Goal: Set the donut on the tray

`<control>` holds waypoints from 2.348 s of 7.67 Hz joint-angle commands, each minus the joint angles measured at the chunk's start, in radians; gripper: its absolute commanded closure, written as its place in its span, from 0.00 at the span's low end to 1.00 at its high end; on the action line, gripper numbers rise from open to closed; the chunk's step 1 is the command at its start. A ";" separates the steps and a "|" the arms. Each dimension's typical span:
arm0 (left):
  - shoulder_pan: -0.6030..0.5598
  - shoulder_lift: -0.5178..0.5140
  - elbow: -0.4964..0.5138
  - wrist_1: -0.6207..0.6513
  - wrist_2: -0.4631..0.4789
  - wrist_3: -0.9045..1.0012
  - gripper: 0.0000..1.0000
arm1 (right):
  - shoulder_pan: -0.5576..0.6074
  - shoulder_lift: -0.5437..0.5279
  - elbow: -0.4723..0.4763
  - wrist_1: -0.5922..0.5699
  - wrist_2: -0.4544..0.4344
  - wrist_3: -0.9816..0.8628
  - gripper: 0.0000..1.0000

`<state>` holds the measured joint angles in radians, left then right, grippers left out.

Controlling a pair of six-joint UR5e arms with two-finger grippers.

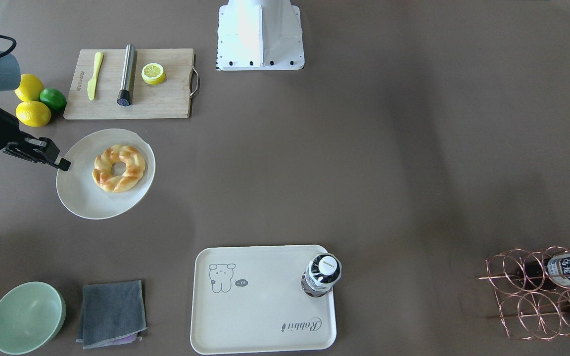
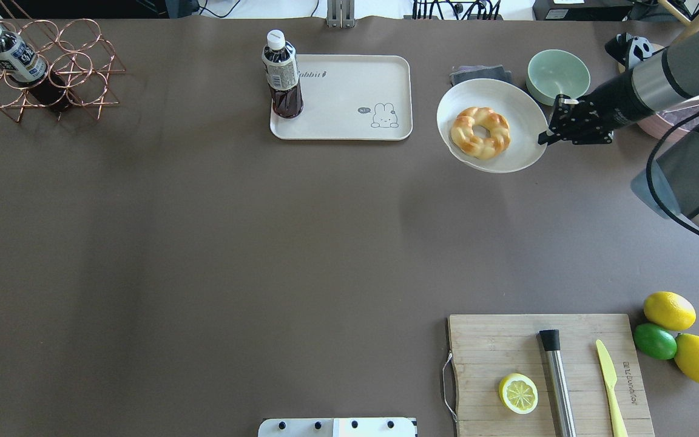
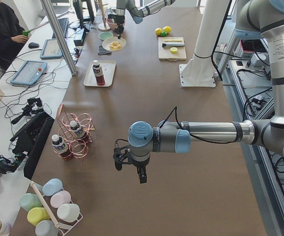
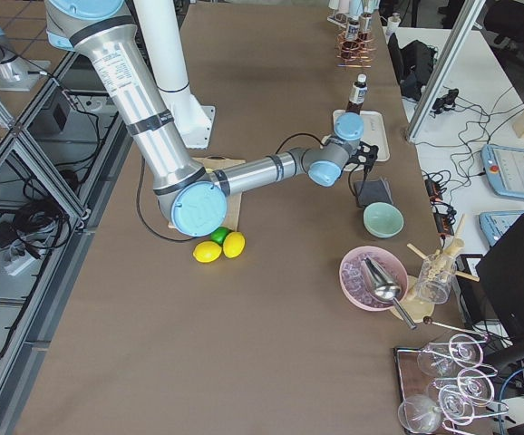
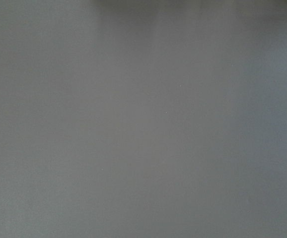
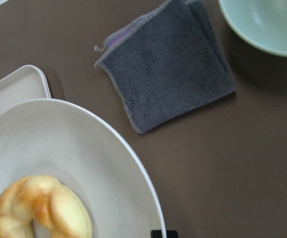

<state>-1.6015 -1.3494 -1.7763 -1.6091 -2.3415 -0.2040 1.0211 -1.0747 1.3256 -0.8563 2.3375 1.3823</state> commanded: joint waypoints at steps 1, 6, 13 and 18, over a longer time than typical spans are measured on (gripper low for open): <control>0.000 0.001 0.001 0.000 0.001 0.000 0.02 | -0.074 0.170 -0.138 -0.062 -0.146 0.090 1.00; 0.000 0.001 0.005 0.000 0.001 0.001 0.02 | -0.185 0.404 -0.336 -0.101 -0.349 0.264 1.00; 0.002 -0.001 0.006 0.002 0.001 0.000 0.02 | -0.210 0.407 -0.336 -0.032 -0.425 0.354 0.00; 0.000 0.001 0.008 0.002 -0.001 0.000 0.02 | -0.207 0.324 -0.188 -0.041 -0.397 0.278 0.00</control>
<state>-1.6000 -1.3499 -1.7693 -1.6076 -2.3422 -0.2045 0.8101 -0.6782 1.0197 -0.8904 1.9194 1.7143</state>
